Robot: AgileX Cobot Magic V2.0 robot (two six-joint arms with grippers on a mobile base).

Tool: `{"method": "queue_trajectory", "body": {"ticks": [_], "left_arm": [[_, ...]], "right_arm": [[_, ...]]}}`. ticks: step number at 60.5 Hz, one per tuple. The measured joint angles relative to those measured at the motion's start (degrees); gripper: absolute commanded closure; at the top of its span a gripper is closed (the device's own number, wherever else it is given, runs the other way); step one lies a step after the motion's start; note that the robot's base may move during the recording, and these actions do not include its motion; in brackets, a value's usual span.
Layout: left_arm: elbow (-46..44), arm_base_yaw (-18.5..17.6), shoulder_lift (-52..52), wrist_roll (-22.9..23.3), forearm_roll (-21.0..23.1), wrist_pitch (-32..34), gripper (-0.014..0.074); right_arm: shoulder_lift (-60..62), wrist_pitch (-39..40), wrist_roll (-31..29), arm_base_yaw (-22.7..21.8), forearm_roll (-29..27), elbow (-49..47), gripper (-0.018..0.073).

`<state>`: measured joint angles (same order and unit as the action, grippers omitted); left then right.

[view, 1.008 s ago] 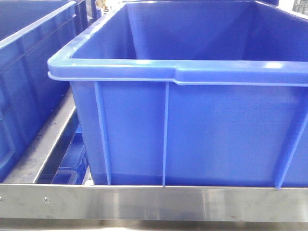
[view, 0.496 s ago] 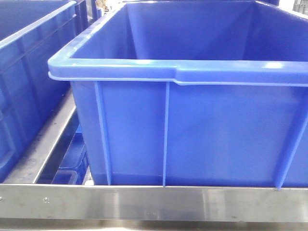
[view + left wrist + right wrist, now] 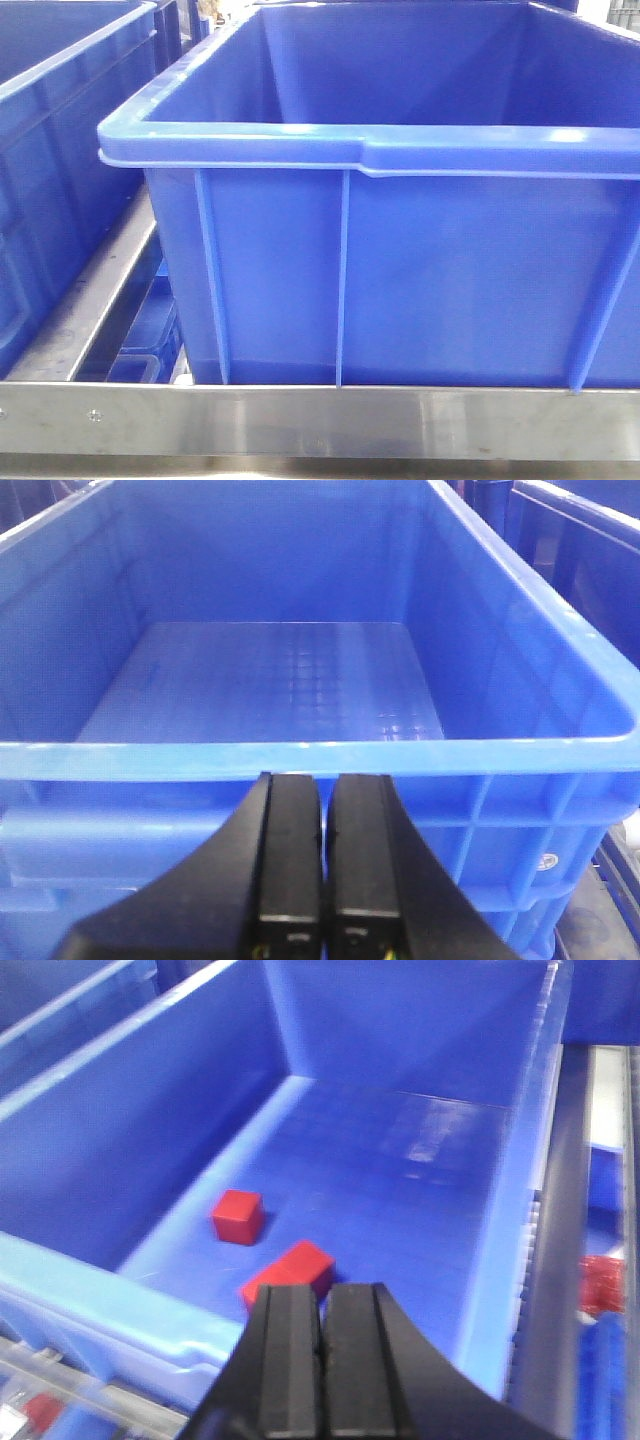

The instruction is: Pick red cube and place on left shelf

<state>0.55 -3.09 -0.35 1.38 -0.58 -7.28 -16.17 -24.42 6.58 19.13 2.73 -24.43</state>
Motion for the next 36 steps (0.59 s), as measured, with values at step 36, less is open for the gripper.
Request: {"method": "queue_trajectory", "body": {"ticks": [36], "left_arm": [[0.00,0.00,0.00,0.00,0.00,0.00,0.0495]], "right_arm": [[13.22,19.05,-8.19,-19.30,-5.22,20.33,0.0509]]}}
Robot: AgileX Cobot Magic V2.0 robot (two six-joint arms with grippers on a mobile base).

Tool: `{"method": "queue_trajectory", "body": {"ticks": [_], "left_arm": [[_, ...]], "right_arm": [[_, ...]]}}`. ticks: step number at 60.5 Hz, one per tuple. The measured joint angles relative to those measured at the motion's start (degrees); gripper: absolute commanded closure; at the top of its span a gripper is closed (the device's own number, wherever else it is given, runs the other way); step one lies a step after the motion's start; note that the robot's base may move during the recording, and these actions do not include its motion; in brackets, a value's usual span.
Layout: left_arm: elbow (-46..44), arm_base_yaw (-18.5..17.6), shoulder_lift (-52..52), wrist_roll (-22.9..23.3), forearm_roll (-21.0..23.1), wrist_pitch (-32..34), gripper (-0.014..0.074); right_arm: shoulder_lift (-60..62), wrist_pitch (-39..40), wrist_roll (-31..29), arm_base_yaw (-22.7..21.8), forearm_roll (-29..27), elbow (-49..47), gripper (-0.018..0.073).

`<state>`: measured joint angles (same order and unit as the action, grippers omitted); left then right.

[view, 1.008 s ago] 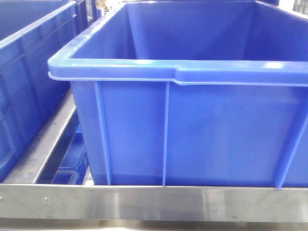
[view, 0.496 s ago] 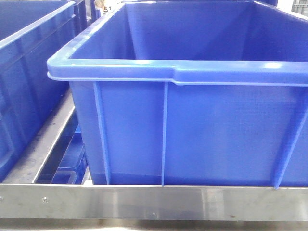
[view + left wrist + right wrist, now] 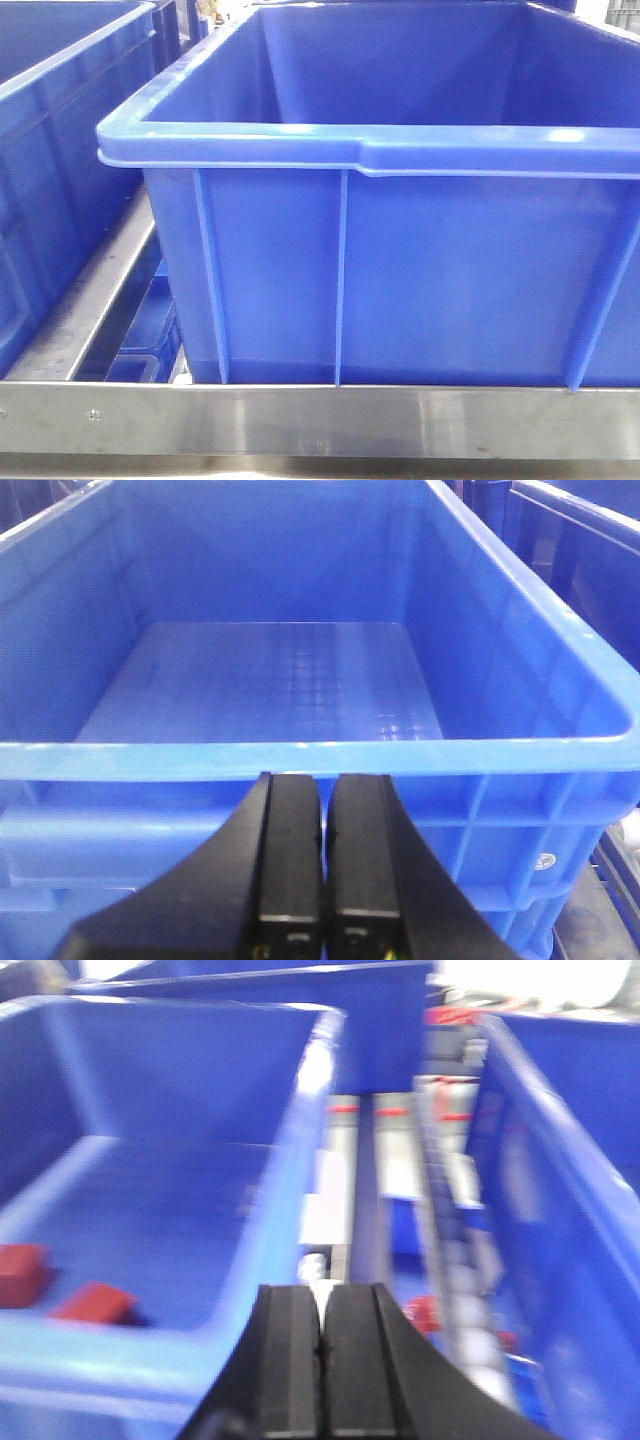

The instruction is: Pick red cube and place on left shelf

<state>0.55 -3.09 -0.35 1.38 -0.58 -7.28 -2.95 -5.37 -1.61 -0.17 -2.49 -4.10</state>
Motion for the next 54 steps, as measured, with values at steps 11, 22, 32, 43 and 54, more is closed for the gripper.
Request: {"method": "queue_trajectory", "body": {"ticks": [11,22,32,43,54], "left_arm": [[0.00,0.00,0.00,0.00,0.00,0.00,0.0495],[0.00,0.00,0.00,0.00,0.00,0.00,0.0495],[0.00,0.00,0.00,0.00,0.00,0.00,0.0495],[0.00,0.00,0.00,0.00,0.00,0.00,0.0495],[0.00,0.00,0.00,0.00,0.00,0.00,0.0495]], "right_arm": [[3.45,4.64,-0.03,-2.16,-0.98,4.94,0.0509],[3.52,6.09,-0.13,-2.50,-2.20,5.73,0.0509],[3.52,6.13,-0.13,-2.50,-2.28,5.73,0.0509],[3.52,6.22,-0.13,-2.50,-2.42,5.73,0.0509],[3.52,6.48,-0.13,-2.50,-2.42,5.73,0.0509]]}}
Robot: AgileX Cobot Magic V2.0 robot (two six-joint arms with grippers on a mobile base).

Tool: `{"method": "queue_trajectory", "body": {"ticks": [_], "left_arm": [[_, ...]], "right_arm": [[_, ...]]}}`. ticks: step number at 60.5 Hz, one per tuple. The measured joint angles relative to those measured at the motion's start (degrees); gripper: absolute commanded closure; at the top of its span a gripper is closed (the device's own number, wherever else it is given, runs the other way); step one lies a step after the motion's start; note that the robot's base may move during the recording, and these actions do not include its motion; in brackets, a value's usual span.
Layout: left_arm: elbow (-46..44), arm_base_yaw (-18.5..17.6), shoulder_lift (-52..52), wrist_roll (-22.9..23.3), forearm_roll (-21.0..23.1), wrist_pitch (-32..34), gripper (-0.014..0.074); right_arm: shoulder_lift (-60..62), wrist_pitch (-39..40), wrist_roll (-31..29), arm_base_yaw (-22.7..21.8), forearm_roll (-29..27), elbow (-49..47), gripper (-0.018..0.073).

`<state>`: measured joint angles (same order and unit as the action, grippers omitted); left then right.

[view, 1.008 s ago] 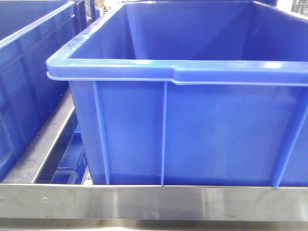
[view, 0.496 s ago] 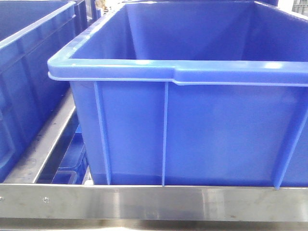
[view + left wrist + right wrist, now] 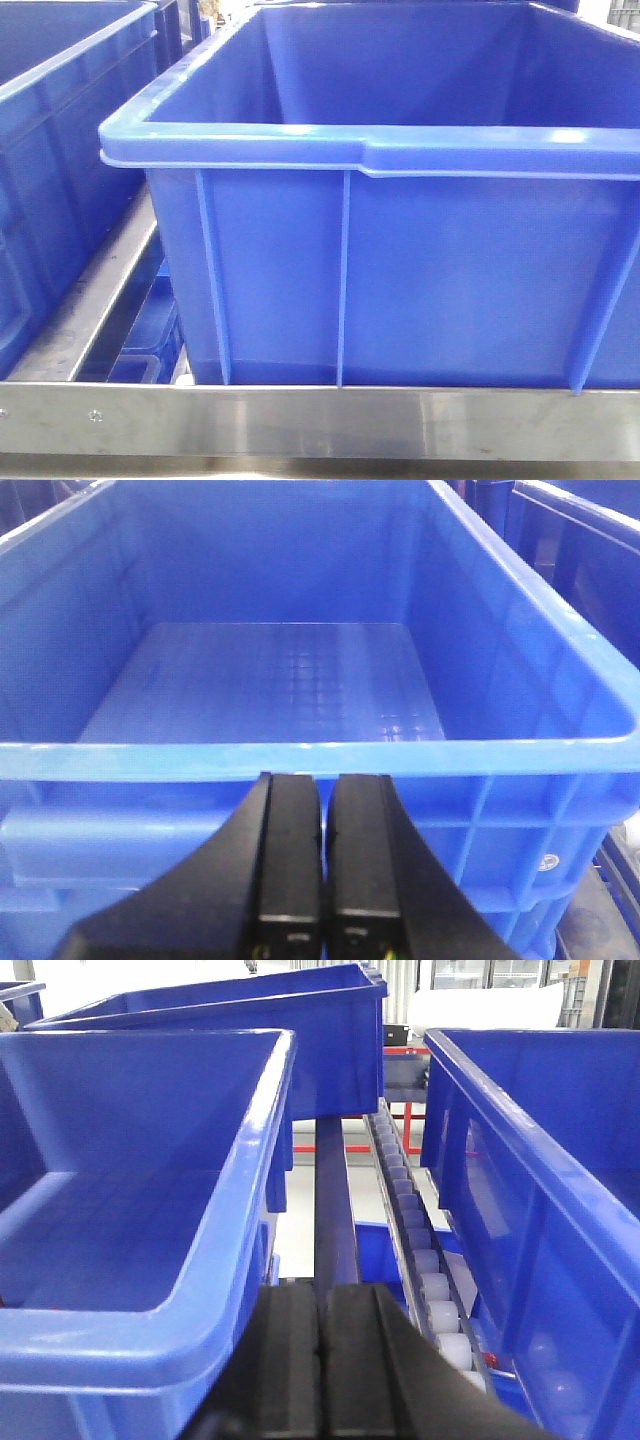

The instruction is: Pick red cube and place on left shelf

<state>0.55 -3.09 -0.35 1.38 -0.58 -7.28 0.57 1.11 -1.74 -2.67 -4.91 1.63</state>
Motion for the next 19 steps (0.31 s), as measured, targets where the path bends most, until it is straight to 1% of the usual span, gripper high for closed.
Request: {"method": "queue_trajectory", "body": {"ticks": [19], "left_arm": [[0.00,0.00,0.00,0.00,0.00,0.00,0.0495]], "right_arm": [[0.00,0.00,0.00,0.00,0.00,0.00,0.0509]]}}
